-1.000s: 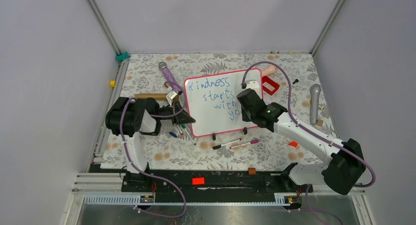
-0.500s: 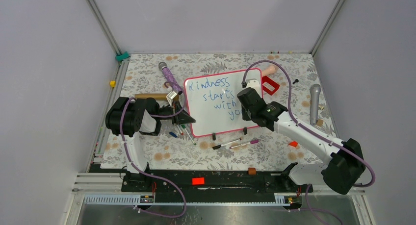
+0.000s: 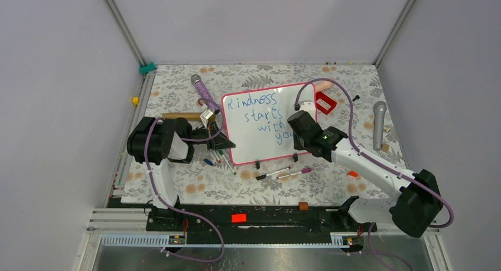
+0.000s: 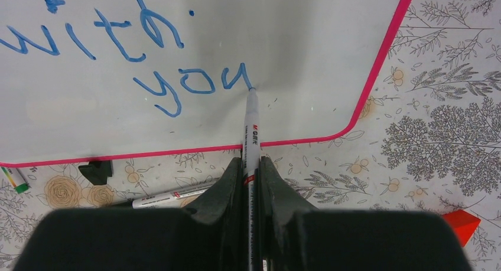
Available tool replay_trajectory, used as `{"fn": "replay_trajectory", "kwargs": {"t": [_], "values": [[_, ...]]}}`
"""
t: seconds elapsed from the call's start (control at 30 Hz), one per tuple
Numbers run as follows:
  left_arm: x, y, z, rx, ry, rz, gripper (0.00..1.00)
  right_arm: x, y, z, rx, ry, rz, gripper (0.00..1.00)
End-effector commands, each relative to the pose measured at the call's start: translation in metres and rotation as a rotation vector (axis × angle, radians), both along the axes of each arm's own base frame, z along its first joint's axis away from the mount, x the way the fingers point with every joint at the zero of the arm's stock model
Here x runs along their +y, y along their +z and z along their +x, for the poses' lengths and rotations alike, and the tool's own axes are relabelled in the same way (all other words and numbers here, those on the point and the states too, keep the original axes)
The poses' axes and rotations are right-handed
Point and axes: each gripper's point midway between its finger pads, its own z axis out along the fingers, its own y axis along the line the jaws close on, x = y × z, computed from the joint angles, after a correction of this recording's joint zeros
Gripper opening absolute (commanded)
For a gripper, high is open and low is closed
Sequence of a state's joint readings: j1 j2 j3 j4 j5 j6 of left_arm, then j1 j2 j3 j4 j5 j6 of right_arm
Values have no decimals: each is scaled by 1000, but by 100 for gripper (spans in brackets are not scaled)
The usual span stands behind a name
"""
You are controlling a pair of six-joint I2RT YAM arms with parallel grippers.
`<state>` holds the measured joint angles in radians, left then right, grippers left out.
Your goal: Write a sentence on the whiteboard
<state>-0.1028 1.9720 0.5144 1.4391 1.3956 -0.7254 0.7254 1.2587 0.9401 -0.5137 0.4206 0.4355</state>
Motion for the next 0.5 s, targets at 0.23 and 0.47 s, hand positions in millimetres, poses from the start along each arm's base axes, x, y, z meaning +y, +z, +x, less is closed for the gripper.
{"fn": "replay_trajectory", "kwargs": {"t": [0.23, 0.47], "values": [[0, 0, -4, -66, -27, -1, 0, -25, 22, -7, -85, -80, 36, 0], [0, 0, -4, -67, -29, -1, 0, -23, 16, -2, -75, -78, 9, 0]]}}
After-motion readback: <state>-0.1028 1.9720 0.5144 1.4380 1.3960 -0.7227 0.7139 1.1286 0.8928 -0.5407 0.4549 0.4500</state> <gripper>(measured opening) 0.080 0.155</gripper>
